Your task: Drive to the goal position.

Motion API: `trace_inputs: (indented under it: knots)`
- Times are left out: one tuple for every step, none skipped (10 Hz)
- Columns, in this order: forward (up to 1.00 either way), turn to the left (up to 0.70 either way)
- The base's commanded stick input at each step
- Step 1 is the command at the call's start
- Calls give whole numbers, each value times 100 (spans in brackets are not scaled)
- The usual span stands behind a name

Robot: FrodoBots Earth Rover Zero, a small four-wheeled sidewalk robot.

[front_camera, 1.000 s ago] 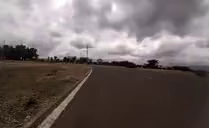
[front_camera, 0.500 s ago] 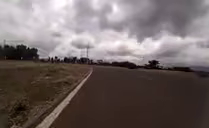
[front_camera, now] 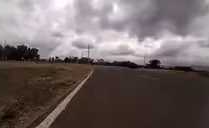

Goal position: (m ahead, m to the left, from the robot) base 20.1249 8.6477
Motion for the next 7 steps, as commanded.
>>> trace_inputs:
  knots:
    - [50,0]
    - [50,0]
    - [50,0]
    - [50,0]
    - [50,0]
    - [50,0]
    - [50,0]
